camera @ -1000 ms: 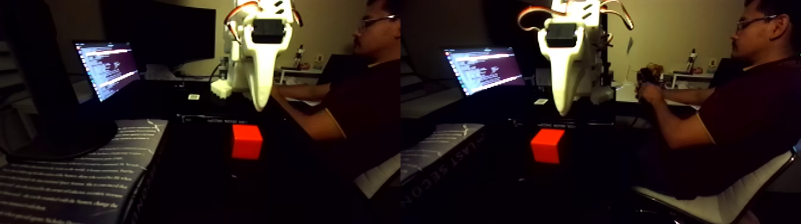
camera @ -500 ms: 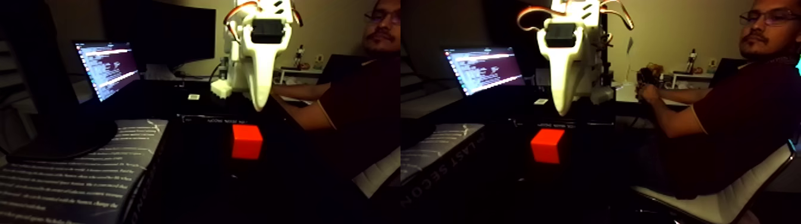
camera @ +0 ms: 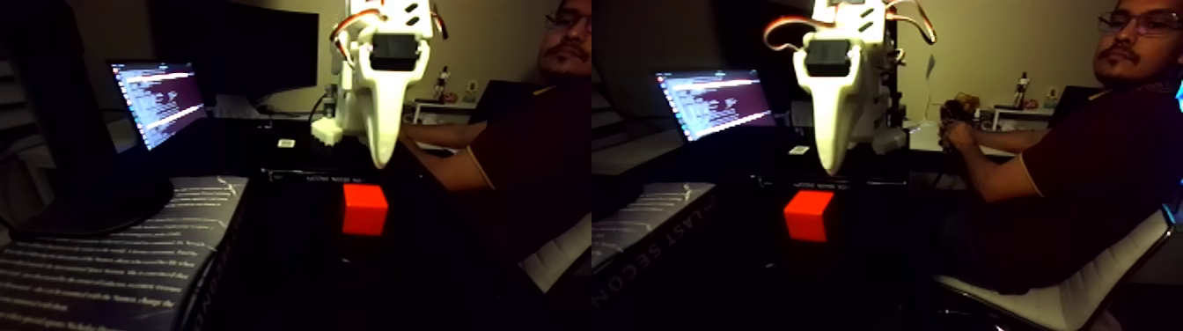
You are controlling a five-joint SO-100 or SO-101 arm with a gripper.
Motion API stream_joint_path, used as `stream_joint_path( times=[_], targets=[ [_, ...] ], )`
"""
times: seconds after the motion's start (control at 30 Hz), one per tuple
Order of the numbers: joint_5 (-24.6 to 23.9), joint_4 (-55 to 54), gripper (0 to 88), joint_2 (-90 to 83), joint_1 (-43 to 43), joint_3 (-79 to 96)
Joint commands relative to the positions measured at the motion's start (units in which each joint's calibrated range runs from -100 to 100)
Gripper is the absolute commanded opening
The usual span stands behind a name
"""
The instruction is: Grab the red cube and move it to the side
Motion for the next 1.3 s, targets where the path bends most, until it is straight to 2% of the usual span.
stream_joint_path(
  times=[0.0, 0.43, 0.63, 0.77, 0.93, 1.03, 1.27],
  targets=[
    [1.74, -3.19, 0.6, 3.02, 0.30, -1.18],
    [5.95, 0.44, 1.1, 5.71, 0.39, -8.71],
    [7.03, 1.28, 1.1, 16.63, 0.39, -16.69],
    [9.94, 1.37, 1.1, 25.37, 0.39, -24.49],
    [15.55, 1.54, 1.2, 36.88, 0.64, -33.56],
    [20.84, 3.82, 1.6, 42.76, 0.97, -37.91],
    [34.33, 10.74, 11.6, 54.11, 2.80, -43.26]
  ],
)
